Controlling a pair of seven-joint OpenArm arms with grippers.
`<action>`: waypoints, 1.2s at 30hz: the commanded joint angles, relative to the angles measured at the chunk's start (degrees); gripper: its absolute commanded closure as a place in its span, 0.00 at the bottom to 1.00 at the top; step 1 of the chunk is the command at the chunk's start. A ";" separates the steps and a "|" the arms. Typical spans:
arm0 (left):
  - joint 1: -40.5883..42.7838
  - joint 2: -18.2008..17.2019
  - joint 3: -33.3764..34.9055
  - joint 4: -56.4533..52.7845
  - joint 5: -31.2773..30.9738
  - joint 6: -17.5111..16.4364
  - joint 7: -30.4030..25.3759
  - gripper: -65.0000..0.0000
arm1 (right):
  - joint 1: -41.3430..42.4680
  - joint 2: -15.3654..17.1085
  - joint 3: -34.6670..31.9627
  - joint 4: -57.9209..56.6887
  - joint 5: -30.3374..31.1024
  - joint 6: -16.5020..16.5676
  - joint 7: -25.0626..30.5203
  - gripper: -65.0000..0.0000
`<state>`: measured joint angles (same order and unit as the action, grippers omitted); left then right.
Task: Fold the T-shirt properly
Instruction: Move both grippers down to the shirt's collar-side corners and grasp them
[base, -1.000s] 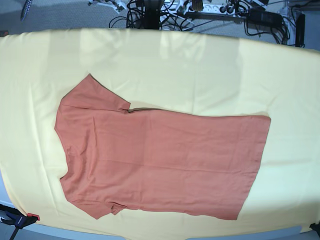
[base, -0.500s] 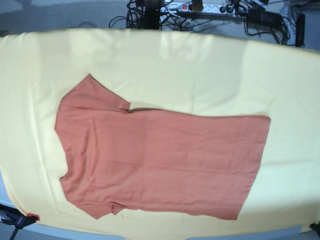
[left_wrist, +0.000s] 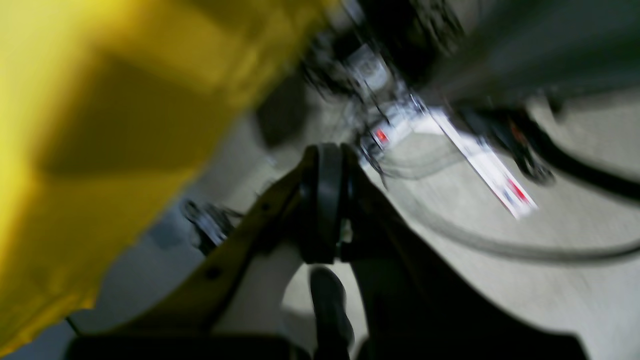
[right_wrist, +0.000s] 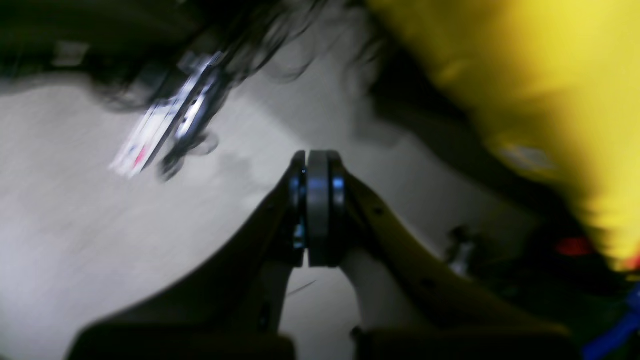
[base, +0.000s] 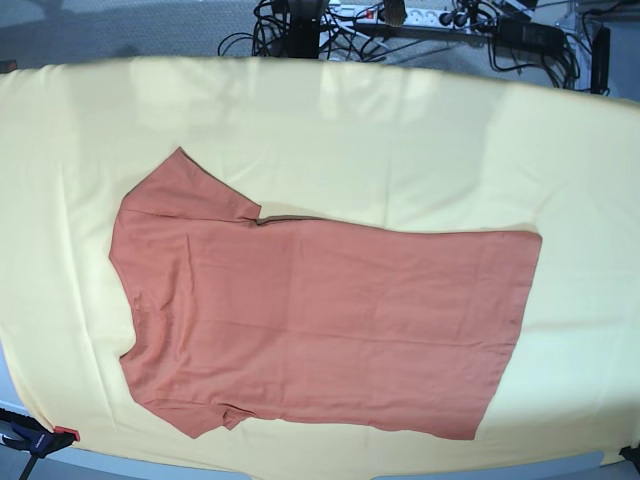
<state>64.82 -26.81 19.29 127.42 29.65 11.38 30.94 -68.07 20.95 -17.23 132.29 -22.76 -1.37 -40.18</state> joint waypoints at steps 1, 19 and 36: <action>1.25 -0.20 -0.61 2.58 0.50 0.07 -0.48 1.00 | -1.09 0.20 -0.02 2.03 -2.10 -1.31 -0.02 1.00; -6.97 -9.84 -29.46 7.58 -13.38 -10.45 -7.06 1.00 | 12.76 9.73 13.97 2.71 -2.60 2.67 8.26 1.00; -32.06 -25.57 -30.42 -23.04 -17.14 -30.32 -33.77 0.97 | 27.04 10.16 14.23 2.71 14.01 19.61 15.58 1.00</action>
<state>32.88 -51.20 -10.57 103.50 13.23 -20.08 -2.11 -40.86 30.63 -3.31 134.08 -8.58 18.90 -25.89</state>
